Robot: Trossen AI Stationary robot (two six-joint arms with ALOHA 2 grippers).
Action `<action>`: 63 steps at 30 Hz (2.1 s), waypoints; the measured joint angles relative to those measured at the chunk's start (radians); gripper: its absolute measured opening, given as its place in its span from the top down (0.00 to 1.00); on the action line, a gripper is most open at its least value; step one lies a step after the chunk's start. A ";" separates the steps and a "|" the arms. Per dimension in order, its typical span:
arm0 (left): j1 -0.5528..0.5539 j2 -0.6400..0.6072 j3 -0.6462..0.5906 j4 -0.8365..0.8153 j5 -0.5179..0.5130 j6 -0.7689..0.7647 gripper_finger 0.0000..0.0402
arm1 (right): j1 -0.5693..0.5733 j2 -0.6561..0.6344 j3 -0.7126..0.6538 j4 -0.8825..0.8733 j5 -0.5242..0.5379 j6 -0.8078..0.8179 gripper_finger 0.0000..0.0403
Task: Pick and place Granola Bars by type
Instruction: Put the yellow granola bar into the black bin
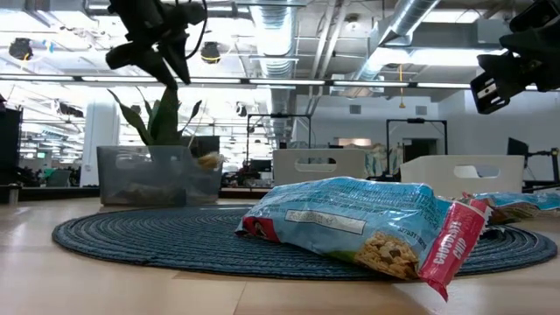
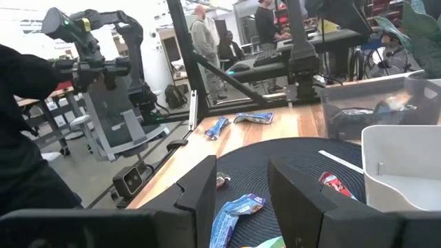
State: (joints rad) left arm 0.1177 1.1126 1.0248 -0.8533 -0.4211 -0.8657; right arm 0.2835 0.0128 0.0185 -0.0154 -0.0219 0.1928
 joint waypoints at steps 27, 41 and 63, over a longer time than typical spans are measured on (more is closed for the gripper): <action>-0.025 0.468 0.167 0.502 0.675 0.744 0.65 | 0.000 0.000 0.000 0.000 0.000 0.000 0.70; -0.047 0.770 0.608 0.124 0.673 0.999 0.65 | 0.000 0.000 0.000 0.000 0.000 0.000 0.70; -0.091 0.730 0.671 -0.081 0.667 0.552 0.65 | 0.002 0.001 -0.002 0.217 0.052 0.225 0.70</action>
State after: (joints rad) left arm 0.0270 1.8424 1.6958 -0.9346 0.2460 -0.3136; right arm 0.2852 0.0137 0.0164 0.2013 0.0300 0.4175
